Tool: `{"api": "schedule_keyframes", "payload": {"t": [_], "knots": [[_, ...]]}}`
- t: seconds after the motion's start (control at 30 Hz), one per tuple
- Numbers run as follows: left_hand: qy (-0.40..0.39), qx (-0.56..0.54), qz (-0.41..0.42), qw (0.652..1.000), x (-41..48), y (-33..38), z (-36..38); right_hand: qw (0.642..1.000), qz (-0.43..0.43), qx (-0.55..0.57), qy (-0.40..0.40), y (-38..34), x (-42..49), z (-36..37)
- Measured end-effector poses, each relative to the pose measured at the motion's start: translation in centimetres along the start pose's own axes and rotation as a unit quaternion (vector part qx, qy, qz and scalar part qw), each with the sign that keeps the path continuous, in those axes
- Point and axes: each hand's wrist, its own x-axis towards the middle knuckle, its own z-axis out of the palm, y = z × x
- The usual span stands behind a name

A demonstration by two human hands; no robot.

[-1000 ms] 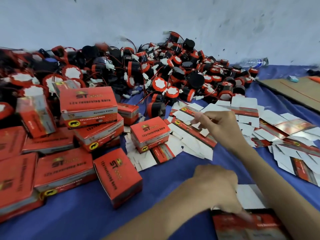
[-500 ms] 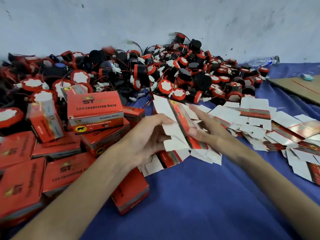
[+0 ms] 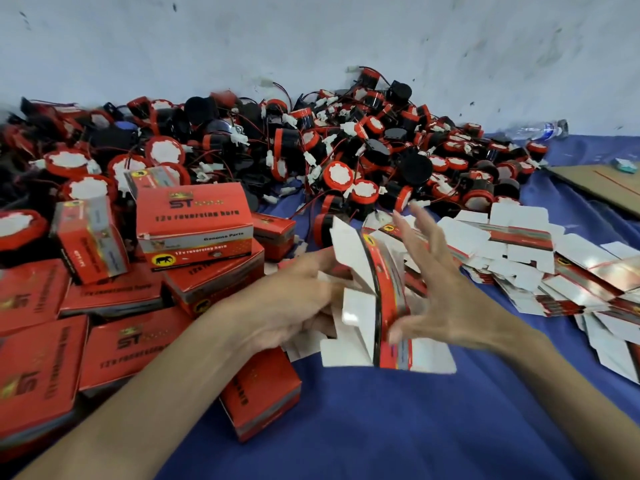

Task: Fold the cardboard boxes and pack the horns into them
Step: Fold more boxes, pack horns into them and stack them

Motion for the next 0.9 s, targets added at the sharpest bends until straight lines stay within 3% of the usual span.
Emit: {"api": "schedule_keyframes", "payload": {"t": [0.07, 0.2, 0.3, 0.4, 0.5, 0.6, 0.73, 0.77, 0.83, 0.9], "knots": [[-0.011, 0.046, -0.001, 0.999, 0.0, -0.3, 0.5, 0.994, -0.07, -0.081, -0.003, -0.4, -0.3, 0.1], [0.043, 0.075, 0.018, 0.996, 0.3, -0.4, 0.4, 0.991, -0.124, -0.05, -0.021, -1.3, -1.3, 0.7], [0.09, -0.023, 0.029, 0.995, 0.0, 0.4, 0.3, 0.99, -0.118, 0.029, 0.066, -1.7, -1.1, 0.3], [0.128, -0.118, 0.12, 0.977, 0.4, 1.8, 0.4, 0.972, -0.089, 0.162, 0.148, -1.7, -1.0, 0.0], [0.175, -0.015, 0.196, 0.965, 0.8, 2.1, 1.0, 0.934, -0.016, 0.268, 0.237, -1.8, -0.9, 0.2], [0.111, 0.106, 0.247, 0.957, -1.0, 0.4, 3.8, 0.937, -0.011, 0.164, 0.307, -2.5, -0.7, 1.9], [0.204, 0.089, 0.291, 0.93, -1.2, -0.9, 5.4, 0.945, -0.081, -0.027, 0.316, -3.6, -1.2, 5.0], [0.222, 0.076, 0.291, 0.928, -1.1, -0.6, 4.7, 0.954, -0.106, -0.01, 0.281, -3.2, -1.4, 5.0], [0.218, 0.035, 0.257, 0.941, -0.9, 0.2, 2.8, 0.962, -0.104, 0.142, 0.21, -2.6, -1.4, 3.7], [0.129, -0.006, 0.219, 0.967, -0.9, 0.4, 1.4, 0.914, -0.051, 0.357, 0.185, -2.2, -1.1, 2.5]]}}
